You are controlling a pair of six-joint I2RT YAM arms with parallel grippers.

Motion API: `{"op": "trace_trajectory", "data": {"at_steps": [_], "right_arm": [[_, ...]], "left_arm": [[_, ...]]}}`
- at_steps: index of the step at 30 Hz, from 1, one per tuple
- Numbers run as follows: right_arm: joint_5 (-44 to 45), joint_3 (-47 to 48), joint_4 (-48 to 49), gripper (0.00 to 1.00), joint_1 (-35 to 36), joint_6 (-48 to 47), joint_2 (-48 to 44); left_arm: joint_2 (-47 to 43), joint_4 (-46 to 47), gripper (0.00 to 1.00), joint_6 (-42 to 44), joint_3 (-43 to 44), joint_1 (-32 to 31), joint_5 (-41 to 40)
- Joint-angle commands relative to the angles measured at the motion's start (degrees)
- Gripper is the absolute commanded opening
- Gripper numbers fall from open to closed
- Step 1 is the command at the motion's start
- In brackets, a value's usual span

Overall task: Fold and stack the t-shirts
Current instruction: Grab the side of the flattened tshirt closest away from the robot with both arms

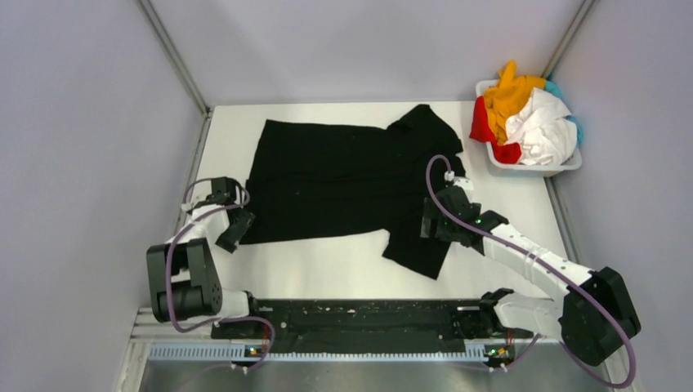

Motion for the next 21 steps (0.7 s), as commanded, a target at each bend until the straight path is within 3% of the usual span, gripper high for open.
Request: {"op": "trace_trajectory", "data": {"at_steps": [1, 5, 6, 8, 9, 21], "right_arm": [[1.8, -0.9, -1.2, 0.99, 0.3, 0.8, -2.2], [1.9, -1.5, -2.0, 0.99, 0.3, 0.9, -2.5], [1.8, -1.6, -2.1, 0.98, 0.3, 1.0, -2.5], [1.0, -1.8, -2.3, 0.97, 0.3, 1.3, -2.4], [0.1, -2.1, -2.3, 0.96, 0.3, 1.4, -2.5], [-2.7, -1.3, -9.9, 0.79, 16.2, 9.0, 4.5]], "left_arm": [[7.2, 7.8, 0.70, -1.7, 1.7, 0.3, 4.4], [12.4, 7.2, 0.49, 0.4, 5.5, 0.3, 7.5], [13.3, 7.5, 0.40, 0.5, 5.9, 0.3, 7.9], [14.6, 8.2, 0.10, 0.6, 6.4, 0.3, 8.6], [15.1, 8.2, 0.00, 0.5, 6.6, 0.3, 9.0], [3.1, 8.5, 0.00, 2.5, 1.5, 0.3, 5.7]]}}
